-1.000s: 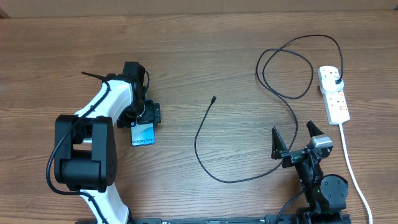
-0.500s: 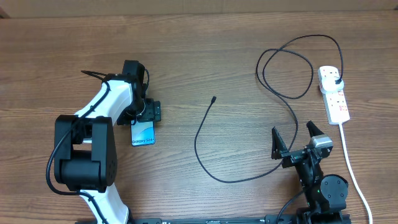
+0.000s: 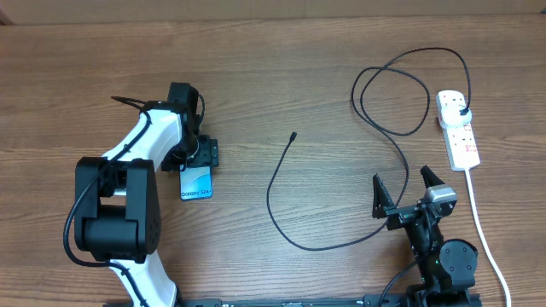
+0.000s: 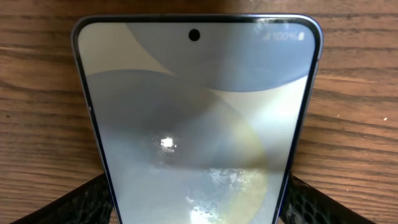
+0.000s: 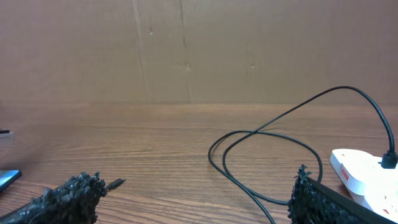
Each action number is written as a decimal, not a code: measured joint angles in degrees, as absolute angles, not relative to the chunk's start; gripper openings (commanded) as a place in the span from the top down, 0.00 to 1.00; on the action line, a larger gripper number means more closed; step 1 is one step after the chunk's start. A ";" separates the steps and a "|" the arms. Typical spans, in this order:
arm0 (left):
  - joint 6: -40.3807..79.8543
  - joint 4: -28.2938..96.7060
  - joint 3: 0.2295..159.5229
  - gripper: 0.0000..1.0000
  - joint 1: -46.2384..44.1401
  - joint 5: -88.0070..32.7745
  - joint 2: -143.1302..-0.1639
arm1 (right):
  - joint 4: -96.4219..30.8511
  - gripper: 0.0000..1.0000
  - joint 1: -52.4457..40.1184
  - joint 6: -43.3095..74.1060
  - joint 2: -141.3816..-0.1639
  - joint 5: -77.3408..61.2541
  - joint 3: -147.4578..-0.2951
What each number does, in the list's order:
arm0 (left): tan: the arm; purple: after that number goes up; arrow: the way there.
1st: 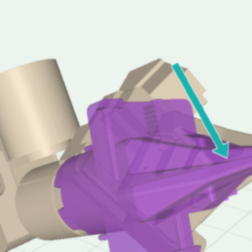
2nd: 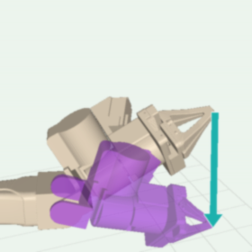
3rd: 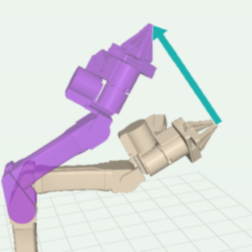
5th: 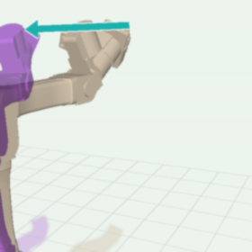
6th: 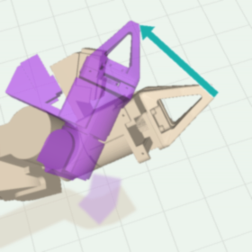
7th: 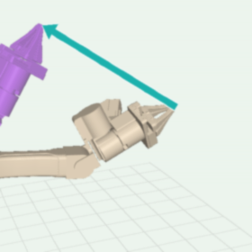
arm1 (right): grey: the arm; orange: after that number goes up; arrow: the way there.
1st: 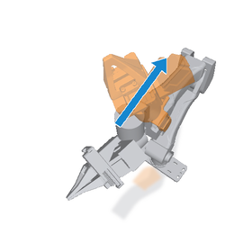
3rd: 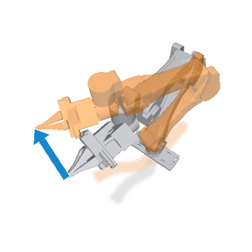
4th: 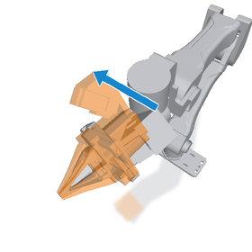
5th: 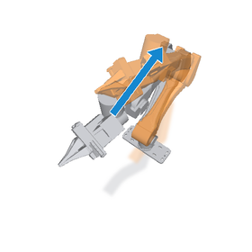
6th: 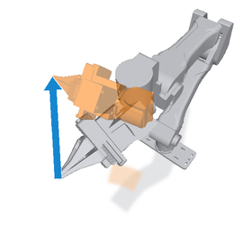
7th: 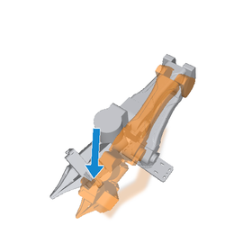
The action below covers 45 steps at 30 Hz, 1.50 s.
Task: Plug charger to phone and switch on socket
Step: 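Close the left gripper on the smartphone's bottom edge, then lift the smartphone with the left gripper and tilt it upright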
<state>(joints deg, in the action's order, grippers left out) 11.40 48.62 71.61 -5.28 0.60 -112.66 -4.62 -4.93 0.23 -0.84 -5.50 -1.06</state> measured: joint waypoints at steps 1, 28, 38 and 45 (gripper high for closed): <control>11.40 48.62 71.61 0.18 -5.28 0.60 -112.66 | -4.60 0.00 -4.93 0.23 -0.84 -5.50 -1.06; 11.40 65.23 83.22 0.30 -5.28 -2.83 -118.21 | -4.58 0.00 -4.91 0.19 -0.84 -5.50 -1.06; 11.40 67.70 93.45 0.30 -5.28 -5.82 -118.21 | -4.58 0.00 -4.93 0.21 -0.84 -5.50 -1.06; 11.62 67.53 96.71 0.30 -5.28 -9.43 -118.21 | -4.60 0.00 -4.93 0.23 -0.84 -5.50 -1.06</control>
